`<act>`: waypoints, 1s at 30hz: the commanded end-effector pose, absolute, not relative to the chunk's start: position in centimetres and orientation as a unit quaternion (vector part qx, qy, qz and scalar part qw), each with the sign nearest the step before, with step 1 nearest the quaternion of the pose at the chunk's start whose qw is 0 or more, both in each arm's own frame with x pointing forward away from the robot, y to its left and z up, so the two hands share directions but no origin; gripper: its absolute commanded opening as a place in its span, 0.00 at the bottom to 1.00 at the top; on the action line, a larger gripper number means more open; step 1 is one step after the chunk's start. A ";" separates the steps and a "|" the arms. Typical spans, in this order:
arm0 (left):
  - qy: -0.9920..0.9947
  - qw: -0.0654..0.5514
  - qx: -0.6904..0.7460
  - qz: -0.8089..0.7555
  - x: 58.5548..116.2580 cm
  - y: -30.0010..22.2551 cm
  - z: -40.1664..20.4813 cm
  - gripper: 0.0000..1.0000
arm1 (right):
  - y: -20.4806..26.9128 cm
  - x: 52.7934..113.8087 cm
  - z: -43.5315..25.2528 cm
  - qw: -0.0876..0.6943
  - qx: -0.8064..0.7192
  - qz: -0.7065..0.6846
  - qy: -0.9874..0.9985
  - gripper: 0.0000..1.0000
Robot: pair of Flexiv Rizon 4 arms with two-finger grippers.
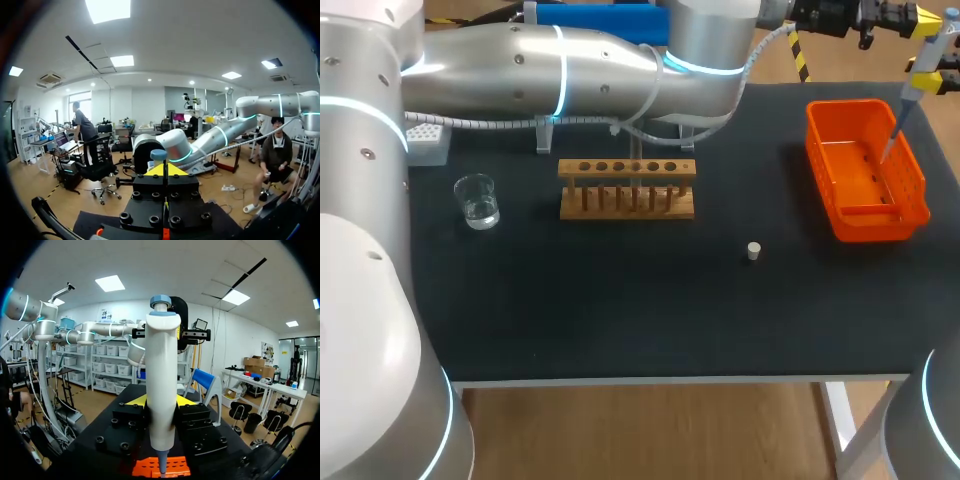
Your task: Invert the test tube, pick up the pipette, mount the tip to pipette, aspirate from beaker and dispense into the tube, eject the tip, return the pipette, and cap with the stopper.
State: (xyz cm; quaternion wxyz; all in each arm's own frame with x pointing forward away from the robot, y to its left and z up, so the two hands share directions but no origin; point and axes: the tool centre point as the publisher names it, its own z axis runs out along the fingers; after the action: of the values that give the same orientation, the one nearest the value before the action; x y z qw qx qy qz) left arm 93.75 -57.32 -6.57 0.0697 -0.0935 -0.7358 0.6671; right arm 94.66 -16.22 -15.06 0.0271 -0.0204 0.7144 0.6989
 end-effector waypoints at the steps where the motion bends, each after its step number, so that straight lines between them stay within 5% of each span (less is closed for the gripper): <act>1: -0.736 0.074 -0.095 0.666 94.1 -57.7 -7.3 0.00 | -16.2 94.7 -14.5 0.027 -0.021 0.698 0.715 0.00; 30: -0.735 0.089 -0.095 0.666 94.1 -58.0 -8.0 0.00 | -16.2 94.7 -14.5 0.027 -0.021 0.698 0.715 0.00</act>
State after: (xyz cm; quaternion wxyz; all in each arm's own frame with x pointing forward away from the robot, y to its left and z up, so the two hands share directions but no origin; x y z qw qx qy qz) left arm 93.72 -57.54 -7.07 0.0858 -0.0934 -0.7340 0.6672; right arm 94.64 -16.27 -15.40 0.0277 -0.0199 0.7144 0.6989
